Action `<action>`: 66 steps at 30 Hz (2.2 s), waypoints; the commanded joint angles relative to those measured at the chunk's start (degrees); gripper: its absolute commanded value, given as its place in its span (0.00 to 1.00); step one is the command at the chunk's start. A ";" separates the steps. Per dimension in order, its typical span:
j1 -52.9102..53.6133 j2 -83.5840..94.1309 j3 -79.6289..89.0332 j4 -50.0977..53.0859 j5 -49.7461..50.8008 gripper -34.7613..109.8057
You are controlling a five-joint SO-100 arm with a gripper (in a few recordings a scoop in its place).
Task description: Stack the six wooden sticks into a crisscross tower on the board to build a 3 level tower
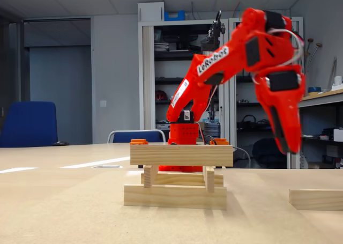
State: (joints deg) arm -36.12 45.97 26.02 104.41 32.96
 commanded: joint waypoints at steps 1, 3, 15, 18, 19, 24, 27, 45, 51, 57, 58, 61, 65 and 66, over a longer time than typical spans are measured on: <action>-2.37 -1.93 -6.06 0.35 2.46 0.41; -3.34 -3.96 -8.00 0.35 3.43 0.41; -6.24 -15.38 -20.65 0.44 5.98 0.41; -6.59 -18.28 -24.08 0.53 6.33 0.41; -6.77 -19.16 -25.14 0.53 6.59 0.41; -7.56 -22.68 -29.62 0.53 7.56 0.41; -8.00 -24.26 -31.64 0.53 8.09 0.41; -9.05 -29.09 -37.53 0.00 9.58 0.35; -8.70 -29.53 -38.14 0.00 10.81 0.30; -8.09 -29.44 -38.06 0.00 11.34 0.27; -8.00 -29.44 -38.06 0.00 11.34 0.27; -7.91 -29.36 -38.06 0.00 11.16 0.27; -8.00 -29.27 -38.06 0.00 10.37 0.29; -8.00 -29.27 -38.06 0.00 10.20 0.30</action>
State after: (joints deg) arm -44.47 15.29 -9.84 104.50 43.42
